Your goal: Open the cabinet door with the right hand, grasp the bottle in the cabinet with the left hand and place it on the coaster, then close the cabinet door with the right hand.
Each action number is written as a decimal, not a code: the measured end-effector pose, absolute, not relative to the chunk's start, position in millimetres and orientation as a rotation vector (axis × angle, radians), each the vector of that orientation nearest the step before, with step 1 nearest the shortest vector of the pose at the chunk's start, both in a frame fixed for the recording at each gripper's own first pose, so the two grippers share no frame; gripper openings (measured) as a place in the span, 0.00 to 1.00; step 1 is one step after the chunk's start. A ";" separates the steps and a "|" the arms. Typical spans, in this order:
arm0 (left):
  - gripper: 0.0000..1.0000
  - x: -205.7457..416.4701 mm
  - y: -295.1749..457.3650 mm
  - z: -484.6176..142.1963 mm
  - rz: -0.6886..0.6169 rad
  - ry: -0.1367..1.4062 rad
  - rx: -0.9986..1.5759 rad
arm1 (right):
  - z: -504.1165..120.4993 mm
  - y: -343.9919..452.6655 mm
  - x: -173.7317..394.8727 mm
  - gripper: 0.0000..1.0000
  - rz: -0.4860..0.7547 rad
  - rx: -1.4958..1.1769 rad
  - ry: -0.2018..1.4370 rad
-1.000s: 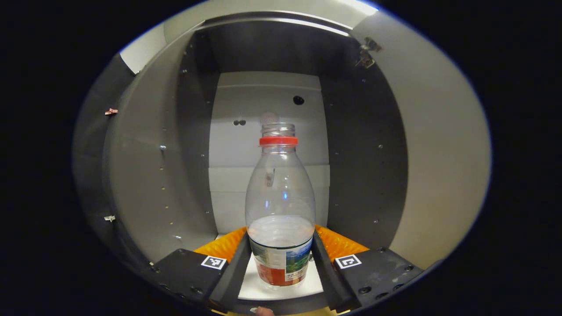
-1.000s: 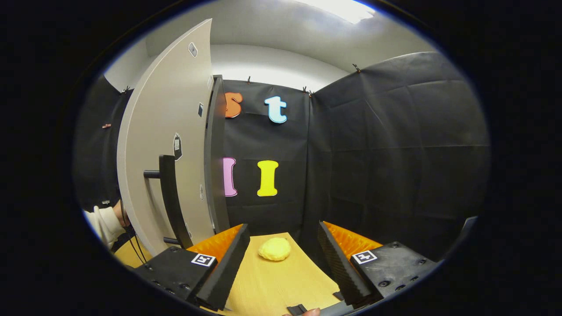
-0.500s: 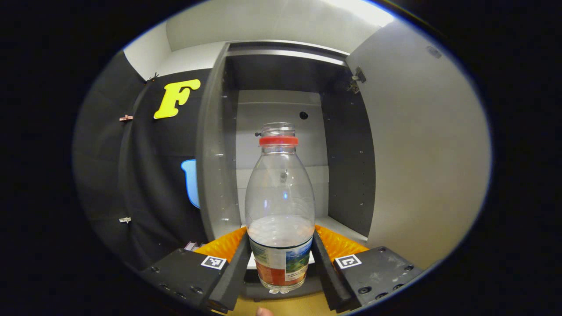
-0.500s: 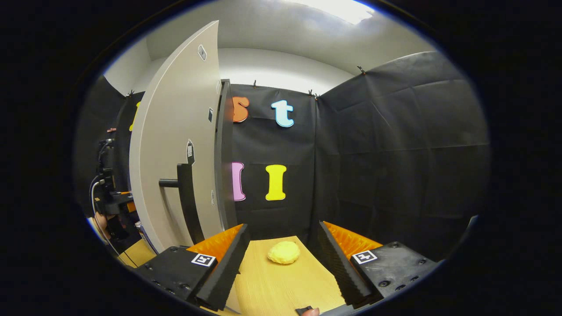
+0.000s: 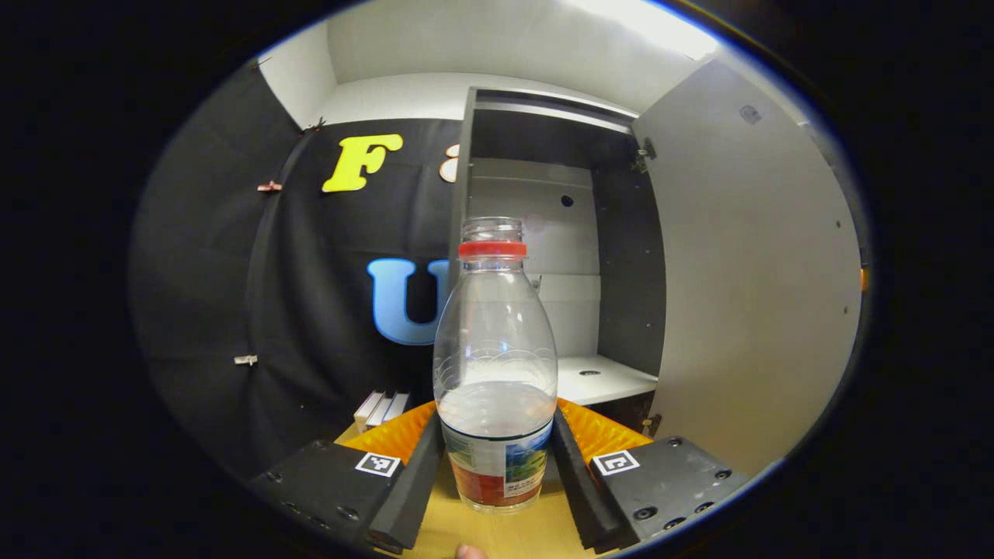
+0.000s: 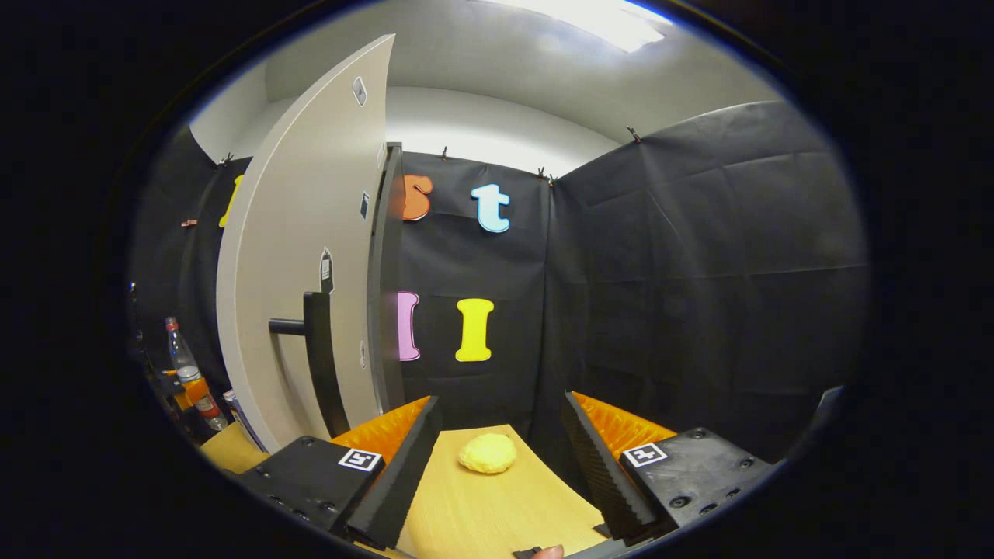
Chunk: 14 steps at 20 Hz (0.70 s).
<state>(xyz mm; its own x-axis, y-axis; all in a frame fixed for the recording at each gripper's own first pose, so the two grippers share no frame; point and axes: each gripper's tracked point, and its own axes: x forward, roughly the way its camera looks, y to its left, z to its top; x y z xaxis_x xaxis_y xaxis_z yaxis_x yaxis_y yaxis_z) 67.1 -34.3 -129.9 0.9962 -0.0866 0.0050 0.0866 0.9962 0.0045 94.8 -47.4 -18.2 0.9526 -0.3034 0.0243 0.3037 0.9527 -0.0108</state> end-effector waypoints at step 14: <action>0.75 18.7 -6.0 -290.4 -0.189 0.025 0.065 | -23.1 -59.9 90.8 0.97 -0.391 -0.053 0.005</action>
<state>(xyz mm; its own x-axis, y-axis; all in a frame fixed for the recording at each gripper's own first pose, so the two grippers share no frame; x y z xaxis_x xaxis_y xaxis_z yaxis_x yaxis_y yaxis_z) 18.7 -6.0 -290.4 0.9819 -0.1866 -0.0310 0.1882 0.9802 0.0618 90.8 -59.9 -23.1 0.9246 -0.3809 0.0059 0.3807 0.9232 -0.0527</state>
